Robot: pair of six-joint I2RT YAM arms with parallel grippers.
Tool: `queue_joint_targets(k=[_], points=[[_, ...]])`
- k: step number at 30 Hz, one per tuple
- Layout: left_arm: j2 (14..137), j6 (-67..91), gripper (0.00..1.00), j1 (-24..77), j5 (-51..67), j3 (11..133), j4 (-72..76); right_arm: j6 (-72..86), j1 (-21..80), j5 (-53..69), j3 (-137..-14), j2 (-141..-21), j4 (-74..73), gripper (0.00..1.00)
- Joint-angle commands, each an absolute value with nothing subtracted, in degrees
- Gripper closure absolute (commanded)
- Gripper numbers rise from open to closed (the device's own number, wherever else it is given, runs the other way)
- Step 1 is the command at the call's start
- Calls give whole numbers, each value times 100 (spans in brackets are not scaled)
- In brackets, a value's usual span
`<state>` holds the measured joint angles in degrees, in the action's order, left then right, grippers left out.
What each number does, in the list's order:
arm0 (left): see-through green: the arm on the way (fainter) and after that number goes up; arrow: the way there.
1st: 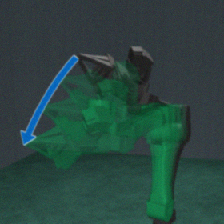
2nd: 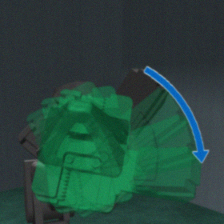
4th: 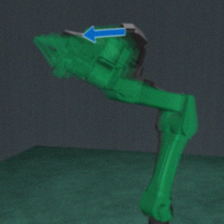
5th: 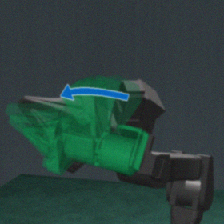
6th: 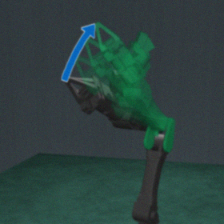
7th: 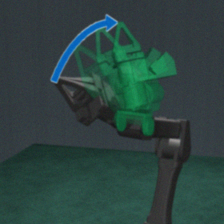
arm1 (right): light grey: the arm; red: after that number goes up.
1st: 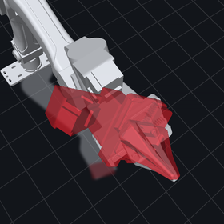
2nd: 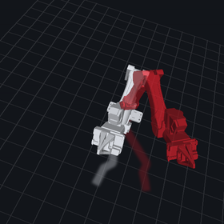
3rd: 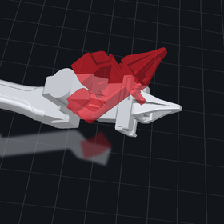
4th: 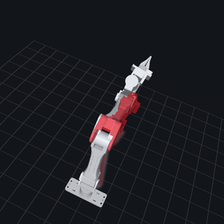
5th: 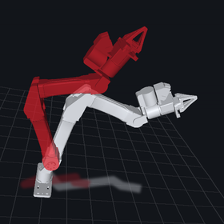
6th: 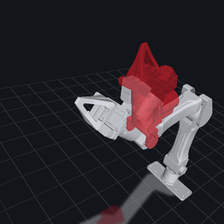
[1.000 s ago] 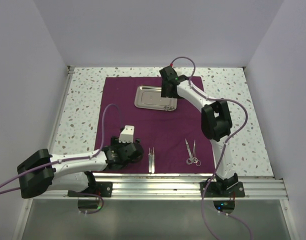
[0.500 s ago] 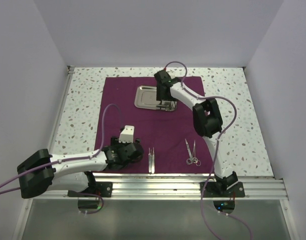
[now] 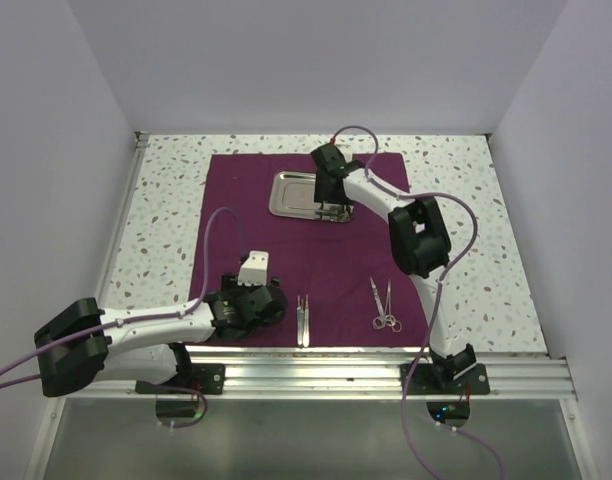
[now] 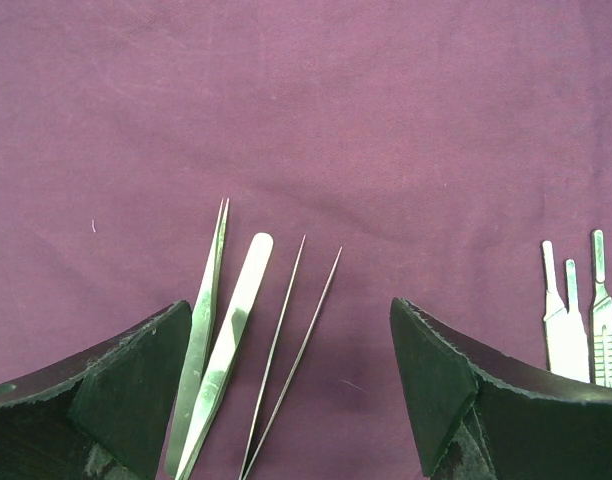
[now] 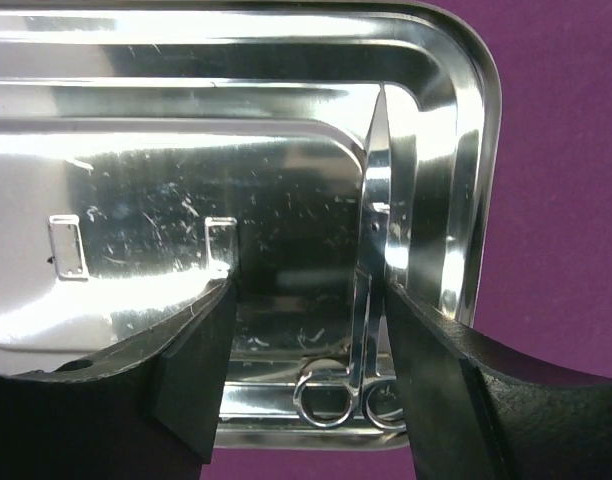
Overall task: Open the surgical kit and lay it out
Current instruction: Pick up the medical item from the container.
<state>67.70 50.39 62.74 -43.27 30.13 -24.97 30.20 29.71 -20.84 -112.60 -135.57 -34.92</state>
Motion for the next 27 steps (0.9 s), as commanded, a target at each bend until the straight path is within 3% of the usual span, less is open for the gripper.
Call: queue_joint_targets(k=[1, 5, 7, 10, 11, 16, 27], points=[[6785, 5159, 16, 6258, -4456, 3173, -2461, 3216, 2900, -1855, -10654, -13378, -3578, 36], [6803, 5142, 16, 6258, -4456, 3164, -2452, 3296, 2857, -1723, -10152, -13280, -3331, 36], [6829, 5142, 16, 6258, -4456, 3173, -2452, 3296, 2848, -1653, -10020, -13280, -3270, 43], [6838, 5142, 16, 6267, -4456, 3173, -2452, 3305, 2848, -1591, -9958, -13298, -3243, 64], [6847, 5142, 16, 6267, -4456, 3182, -2452, 3305, 2839, -1565, -9949, -13307, -3243, 76], [6855, 5142, 16, 6258, -4465, 3173, -2461, 3340, 2786, -1380, -9958, -13421, -3199, 100], [6917, 5150, 16, 6267, -4491, 3191, -2470, 3138, 2777, -1468, -10994, -13447, -3559, 100]])
